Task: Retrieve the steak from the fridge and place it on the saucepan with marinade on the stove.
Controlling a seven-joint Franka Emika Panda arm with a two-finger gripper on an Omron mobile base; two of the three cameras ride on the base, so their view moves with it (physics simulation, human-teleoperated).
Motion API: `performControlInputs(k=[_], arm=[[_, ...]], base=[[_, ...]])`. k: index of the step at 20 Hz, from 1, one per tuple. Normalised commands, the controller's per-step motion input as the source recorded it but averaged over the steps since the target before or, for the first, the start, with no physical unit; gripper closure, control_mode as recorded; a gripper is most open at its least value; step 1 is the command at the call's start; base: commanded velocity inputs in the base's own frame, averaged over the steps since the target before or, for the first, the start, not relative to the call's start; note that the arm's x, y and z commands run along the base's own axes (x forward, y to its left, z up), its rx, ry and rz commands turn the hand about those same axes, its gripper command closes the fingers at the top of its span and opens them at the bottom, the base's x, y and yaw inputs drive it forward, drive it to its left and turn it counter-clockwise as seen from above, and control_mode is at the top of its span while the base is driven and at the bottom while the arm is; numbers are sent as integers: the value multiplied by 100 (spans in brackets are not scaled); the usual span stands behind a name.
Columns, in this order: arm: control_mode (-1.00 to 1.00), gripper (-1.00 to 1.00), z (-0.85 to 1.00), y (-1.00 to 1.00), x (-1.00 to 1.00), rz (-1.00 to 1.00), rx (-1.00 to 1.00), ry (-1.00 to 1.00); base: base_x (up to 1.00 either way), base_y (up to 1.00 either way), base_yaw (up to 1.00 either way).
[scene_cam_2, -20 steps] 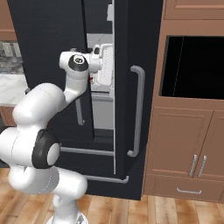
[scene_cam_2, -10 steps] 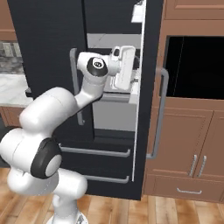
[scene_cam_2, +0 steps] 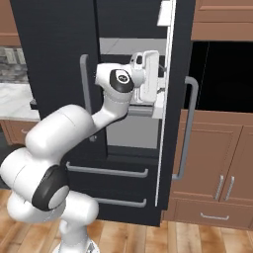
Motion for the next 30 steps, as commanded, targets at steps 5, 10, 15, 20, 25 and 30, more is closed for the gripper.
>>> performControlInputs(k=[5,10,15,20,25,30], arm=[[-100,-100,6,16,-51,0,15,-19],[-100,-100,44,91,-63,-5,19,-42],[-100,-100,51,100,-62,-8,26,-44],[-100,-100,-2,79,-56,-13,51,-64],[-100,-100,-30,54,-40,-8,63,-54],[-100,-100,-36,47,-17,1,61,-17]], base=[[0,0,0],[0,0,0],[0,0,0],[0,0,0],[0,0,0],[0,0,0]])
